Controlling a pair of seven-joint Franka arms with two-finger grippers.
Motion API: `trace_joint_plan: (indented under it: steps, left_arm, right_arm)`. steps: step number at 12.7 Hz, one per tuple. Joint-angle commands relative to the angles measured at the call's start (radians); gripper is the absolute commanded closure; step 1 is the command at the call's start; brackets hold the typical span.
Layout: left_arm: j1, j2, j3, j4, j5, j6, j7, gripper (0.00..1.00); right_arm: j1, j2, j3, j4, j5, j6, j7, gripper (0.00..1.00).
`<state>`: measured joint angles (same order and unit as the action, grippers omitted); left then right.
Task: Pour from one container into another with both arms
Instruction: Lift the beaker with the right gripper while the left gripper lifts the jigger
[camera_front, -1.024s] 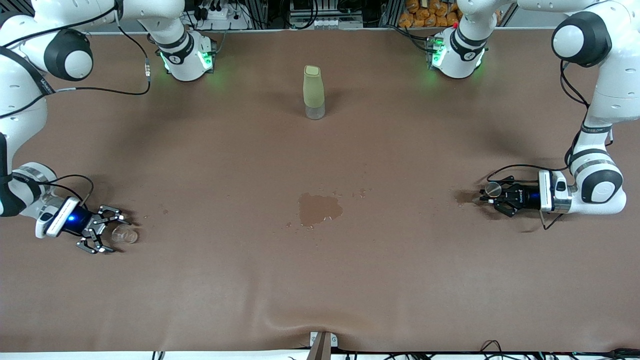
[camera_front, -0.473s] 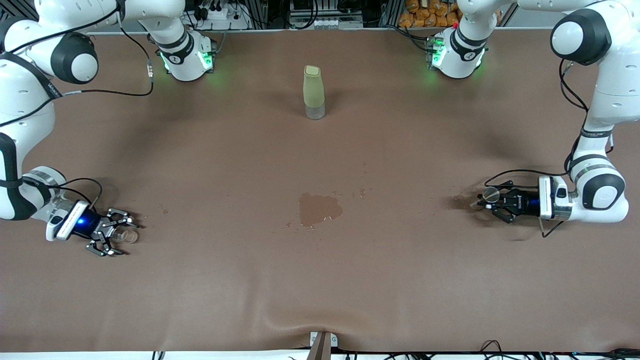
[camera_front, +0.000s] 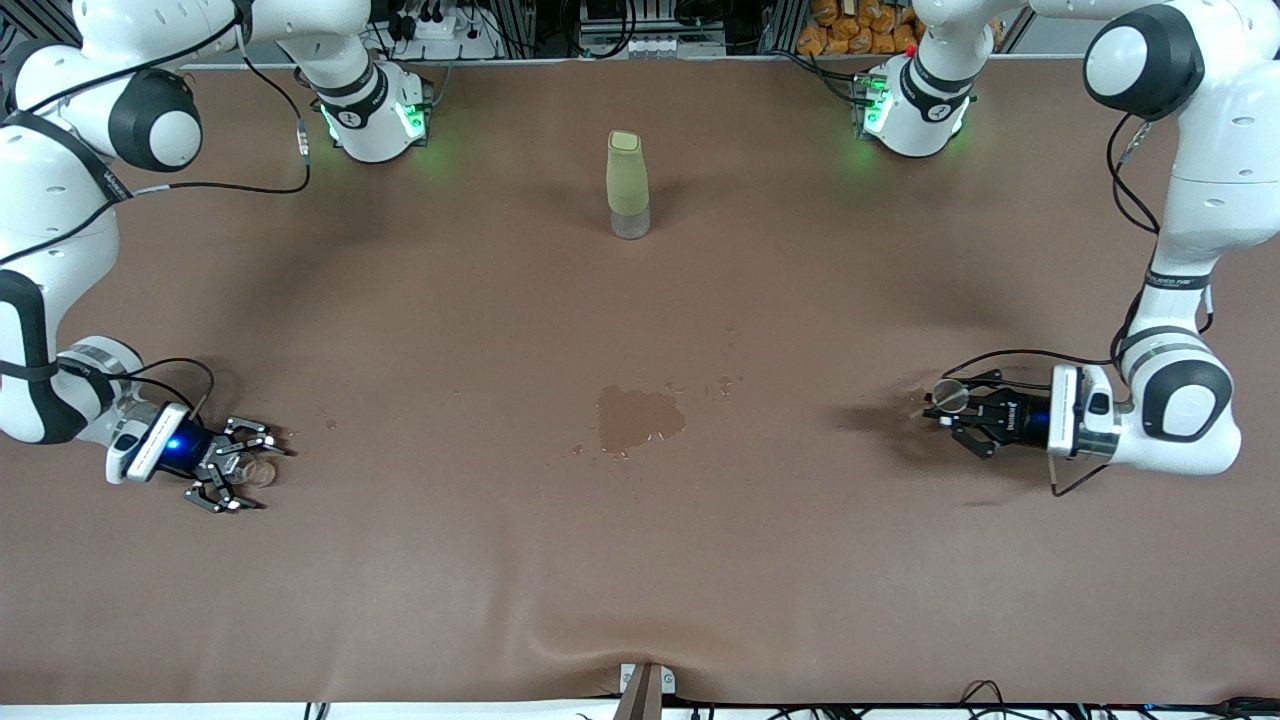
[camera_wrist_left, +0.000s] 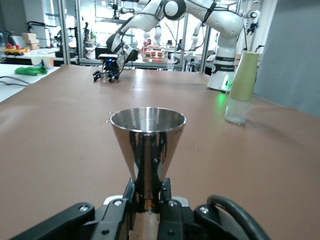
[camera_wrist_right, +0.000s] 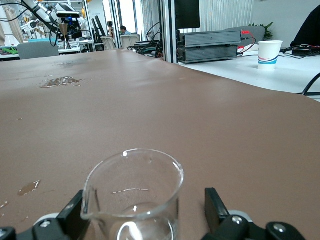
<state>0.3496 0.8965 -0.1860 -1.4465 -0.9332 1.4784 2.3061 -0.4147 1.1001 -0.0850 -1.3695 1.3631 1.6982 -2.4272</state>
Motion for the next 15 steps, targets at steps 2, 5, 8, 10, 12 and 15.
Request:
trace_joint_plan:
  steps: [2,5,8,10,12,15]
  left_arm:
    - [-0.006,-0.016,-0.062,0.0,-0.001,-0.001,-0.08,1.0]
    - [-0.021,-0.014,-0.075,0.009,-0.002,0.032,-0.08,1.0]
    - [-0.029,-0.008,-0.076,0.009,-0.031,0.056,-0.077,1.0]
    - [-0.037,-0.01,-0.076,0.014,-0.045,0.063,-0.079,1.0]
    - [-0.037,-0.011,-0.075,0.015,-0.045,0.065,-0.08,1.0]
    - [-0.037,-0.014,-0.075,0.034,-0.044,0.071,-0.12,1.0]
  right_arm:
    - [0.004,0.024,0.007,0.021,0.027,-0.005,-0.013,0.0]
    - [0.004,0.024,0.007,0.021,0.025,-0.008,-0.016,0.63]
    - [0.004,0.024,0.008,0.023,0.027,-0.008,-0.058,1.0]
    - [0.004,0.024,0.008,0.023,0.027,-0.009,-0.058,1.0]
    - [0.004,0.024,0.008,0.023,0.027,-0.009,-0.056,1.0]
    - [0.004,0.018,0.01,0.027,0.027,-0.012,-0.052,1.0]
